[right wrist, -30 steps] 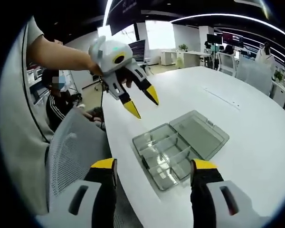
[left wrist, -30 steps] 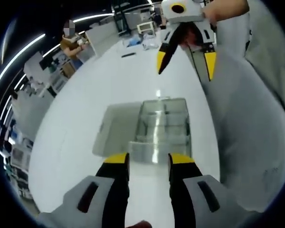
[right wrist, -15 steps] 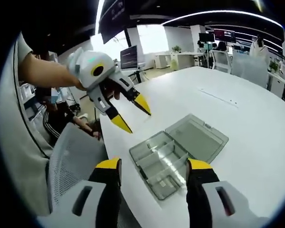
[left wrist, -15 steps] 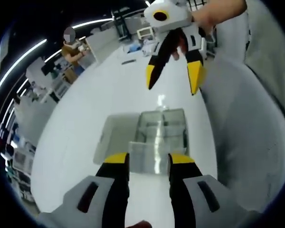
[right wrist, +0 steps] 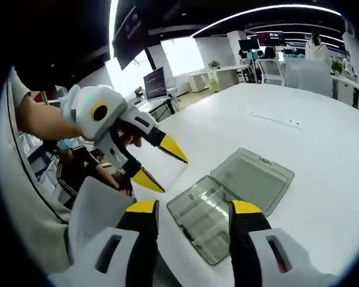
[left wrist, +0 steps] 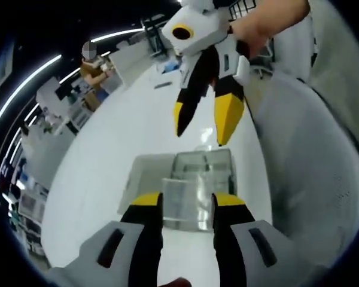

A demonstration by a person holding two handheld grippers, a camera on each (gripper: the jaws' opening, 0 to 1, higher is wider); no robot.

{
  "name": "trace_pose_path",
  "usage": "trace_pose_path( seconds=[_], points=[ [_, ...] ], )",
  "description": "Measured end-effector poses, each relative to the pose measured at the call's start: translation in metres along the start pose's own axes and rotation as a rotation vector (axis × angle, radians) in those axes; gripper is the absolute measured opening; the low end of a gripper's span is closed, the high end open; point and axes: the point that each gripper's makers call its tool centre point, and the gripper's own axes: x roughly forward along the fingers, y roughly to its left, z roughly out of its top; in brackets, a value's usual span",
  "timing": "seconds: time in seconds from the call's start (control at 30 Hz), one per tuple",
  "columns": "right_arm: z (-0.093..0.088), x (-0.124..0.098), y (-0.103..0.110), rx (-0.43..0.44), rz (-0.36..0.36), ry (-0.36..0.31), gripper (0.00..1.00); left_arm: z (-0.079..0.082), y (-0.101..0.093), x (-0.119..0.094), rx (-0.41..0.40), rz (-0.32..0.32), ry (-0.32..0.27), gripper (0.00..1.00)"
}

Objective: Insert the divider into the dual guide fixture by aligning both edges with the guide slots and pushing it downward to the bottom, including one-sided entry, uneven engagement, binding, and posture correction.

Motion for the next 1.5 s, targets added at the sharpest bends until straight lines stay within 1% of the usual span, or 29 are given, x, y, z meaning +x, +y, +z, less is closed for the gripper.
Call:
trace_pose_path(
  seconds=[0.07,0.13,0.17,0.33,0.47,0.73,0.83,0.93,1.07,1.17,1.37,1.5],
  points=[
    [0.002,0.001,0.001,0.012,0.005,-0.003,0.42,0.003,-0.001,0.001,0.014,0.009,0.002,0.29],
    [0.005,0.002,0.003,0.027,0.008,-0.011,0.41,0.005,-0.001,0.001,0.015,0.013,-0.004,0.29],
    [0.008,0.003,0.005,0.053,0.021,-0.024,0.41,0.007,-0.001,0.002,0.015,0.019,-0.006,0.29],
    [0.01,0.004,0.004,0.088,0.024,-0.037,0.37,0.013,0.0,0.003,0.016,0.031,-0.018,0.29],
    [0.015,0.006,0.006,0.136,0.041,-0.065,0.35,0.017,0.001,0.003,0.015,0.048,-0.024,0.29],
    [0.021,0.01,0.009,0.195,0.065,-0.088,0.28,0.026,0.001,0.004,0.024,0.056,-0.038,0.3],
    [0.021,0.011,0.007,0.21,0.063,-0.089,0.26,0.029,0.002,0.004,0.032,0.064,-0.041,0.29],
    [0.022,0.011,0.008,0.229,0.069,-0.093,0.21,0.031,0.004,0.004,0.034,0.072,-0.044,0.3],
    [0.022,0.011,0.007,0.267,0.071,-0.091,0.18,0.033,0.005,0.003,0.044,0.082,-0.043,0.3],
    [0.021,0.012,0.006,0.281,0.07,-0.085,0.14,0.034,0.005,0.003,0.048,0.085,-0.044,0.3],
    [0.023,0.014,0.01,0.3,0.085,-0.082,0.1,0.037,0.005,0.004,0.054,0.091,-0.048,0.3],
    [0.023,0.015,0.01,0.309,0.088,-0.079,0.1,0.039,0.006,0.004,0.058,0.096,-0.053,0.3]
  ],
)
